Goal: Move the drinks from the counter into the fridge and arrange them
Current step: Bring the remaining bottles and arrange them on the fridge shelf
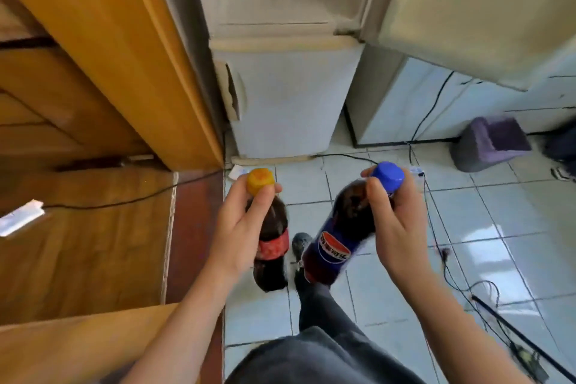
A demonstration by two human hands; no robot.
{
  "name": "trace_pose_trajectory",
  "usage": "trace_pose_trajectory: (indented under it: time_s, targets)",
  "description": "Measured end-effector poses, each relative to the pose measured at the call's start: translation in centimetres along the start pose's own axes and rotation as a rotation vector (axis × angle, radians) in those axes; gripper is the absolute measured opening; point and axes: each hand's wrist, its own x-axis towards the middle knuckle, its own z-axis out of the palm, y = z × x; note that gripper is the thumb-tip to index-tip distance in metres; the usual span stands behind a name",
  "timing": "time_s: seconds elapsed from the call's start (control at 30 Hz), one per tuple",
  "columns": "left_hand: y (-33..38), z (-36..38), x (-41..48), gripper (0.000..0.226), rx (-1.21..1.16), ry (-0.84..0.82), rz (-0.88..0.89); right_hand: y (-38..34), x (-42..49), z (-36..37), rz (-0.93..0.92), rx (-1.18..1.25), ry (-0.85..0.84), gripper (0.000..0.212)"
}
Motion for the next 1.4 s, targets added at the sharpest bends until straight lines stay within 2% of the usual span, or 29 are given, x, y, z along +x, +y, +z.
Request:
trace_pose_trajectory:
  time_s: [0.17,0.3,0.47,0.57,0.7,0.8,0.97,1.13,1.27,1.4]
  targets:
    - [0.7,-0.4,9.1,0.038,0.038,0.179,0.013,0.3,10.8,3.8,-0.075,0.063,-0.18,0.02]
    - [2.9,0.6,16.9,0.036,0.032,0.255,0.022,-1.3,20.1,5.3,-0.138,0.085,-0.212,0.02]
    - [5.8,1.6,25.7,0.03,0.028,0.322,0.149,-3.0,30.2,6.9,-0.163,0.118,-0.227,0.032]
    - [7.2,1.8,30.4,0.037,0.04,0.324,0.185,-4.1,34.5,7.7,-0.169,0.137,-0.2,0.033]
    - [9.2,1.6,37.3,0.027,0.038,0.285,0.257,-5.2,40.1,9.1,-0.196,0.17,-0.143,0.037]
    - [11.2,1.1,42.6,0.027,0.043,0.249,0.324,-6.4,44.1,10.6,-0.23,0.164,-0.1,0.041]
    - [14.7,-0.7,50.5,0.028,-0.02,0.193,0.432,-8.9,50.3,13.3,-0.32,0.121,-0.027,0.027]
    - [18.8,-2.9,57.6,0.029,-0.07,0.143,0.569,-11.9,56.3,16.3,-0.381,0.153,0.038,0.029]
    - [22.0,-4.4,62.4,0.034,0.002,0.178,0.657,-14.1,59.8,18.1,-0.449,0.186,0.103,0.029]
    - [24.3,-5.3,66.2,0.025,0.029,0.27,0.697,-16.0,62.5,19.0,-0.509,0.233,0.097,0.028]
